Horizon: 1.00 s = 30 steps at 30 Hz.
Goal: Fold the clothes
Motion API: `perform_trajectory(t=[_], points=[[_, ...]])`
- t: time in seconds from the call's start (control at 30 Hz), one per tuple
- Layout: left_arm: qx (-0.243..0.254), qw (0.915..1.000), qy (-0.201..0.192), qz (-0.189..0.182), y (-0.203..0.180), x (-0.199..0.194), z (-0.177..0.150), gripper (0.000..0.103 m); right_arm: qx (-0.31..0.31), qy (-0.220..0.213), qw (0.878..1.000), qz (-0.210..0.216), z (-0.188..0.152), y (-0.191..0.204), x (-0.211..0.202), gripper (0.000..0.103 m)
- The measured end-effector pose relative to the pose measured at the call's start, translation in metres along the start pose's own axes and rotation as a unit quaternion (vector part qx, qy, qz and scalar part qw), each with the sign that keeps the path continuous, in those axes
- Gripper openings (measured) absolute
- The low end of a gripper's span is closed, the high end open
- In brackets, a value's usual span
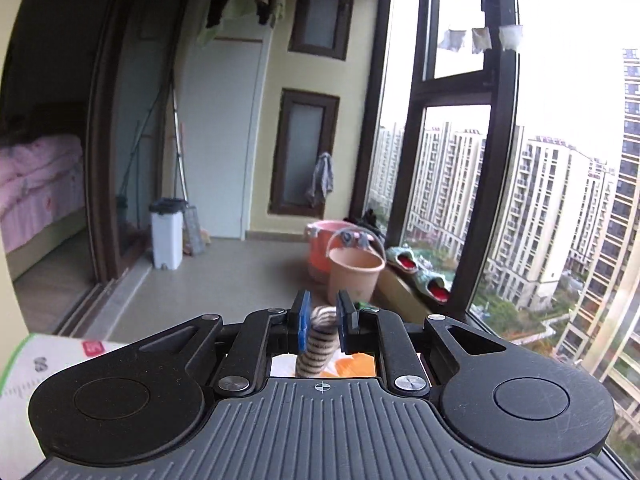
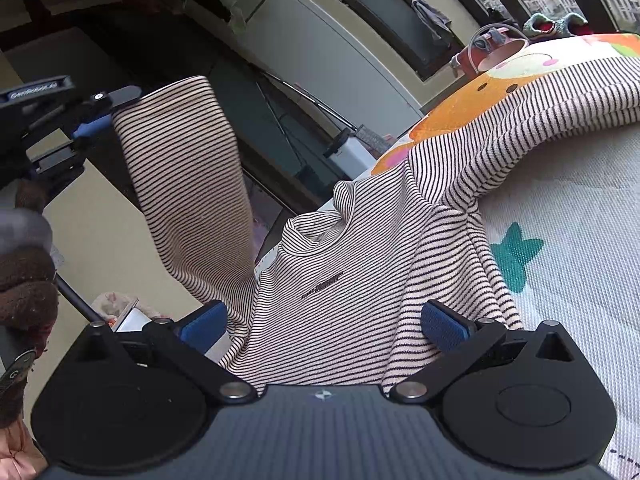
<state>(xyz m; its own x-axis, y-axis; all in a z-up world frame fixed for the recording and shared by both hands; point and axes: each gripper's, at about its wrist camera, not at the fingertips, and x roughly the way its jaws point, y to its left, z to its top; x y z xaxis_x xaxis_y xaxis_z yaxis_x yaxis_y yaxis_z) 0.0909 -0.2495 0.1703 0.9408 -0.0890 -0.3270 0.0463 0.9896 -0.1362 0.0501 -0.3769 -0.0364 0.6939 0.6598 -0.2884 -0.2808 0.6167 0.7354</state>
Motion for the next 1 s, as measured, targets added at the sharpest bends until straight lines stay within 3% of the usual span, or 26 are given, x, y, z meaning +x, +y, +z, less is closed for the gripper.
perform_trajectory(t=[0.07,0.13,0.23,0.57,0.8,1.0], points=[[0.001,0.9999,0.010,0.003,-0.006,0.008,-0.008,0.018,0.000,0.000,1.000,0.000,0.000,0.000,0.000,0.103],[0.008,0.9998,0.018,0.005,-0.008,0.014,-0.015,0.030,0.000,0.001,1.000,0.000,0.001,0.000,0.000,0.103],[0.011,0.9994,0.032,0.005,-0.003,0.013,-0.029,0.037,0.000,0.001,1.000,0.001,0.001,-0.001,-0.001,0.103],[-0.056,0.9927,0.105,-0.023,0.064,-0.014,-0.085,0.060,-0.001,0.002,1.000,-0.001,0.001,-0.001,0.001,0.103],[-0.093,0.9699,0.157,-0.161,0.115,-0.054,-0.143,0.092,0.002,0.001,1.000,-0.001,0.001,-0.002,0.002,0.103],[-0.067,0.9596,0.159,-0.222,0.133,-0.084,-0.182,0.094,-0.007,0.013,1.000,-0.007,0.002,0.000,0.005,0.103]])
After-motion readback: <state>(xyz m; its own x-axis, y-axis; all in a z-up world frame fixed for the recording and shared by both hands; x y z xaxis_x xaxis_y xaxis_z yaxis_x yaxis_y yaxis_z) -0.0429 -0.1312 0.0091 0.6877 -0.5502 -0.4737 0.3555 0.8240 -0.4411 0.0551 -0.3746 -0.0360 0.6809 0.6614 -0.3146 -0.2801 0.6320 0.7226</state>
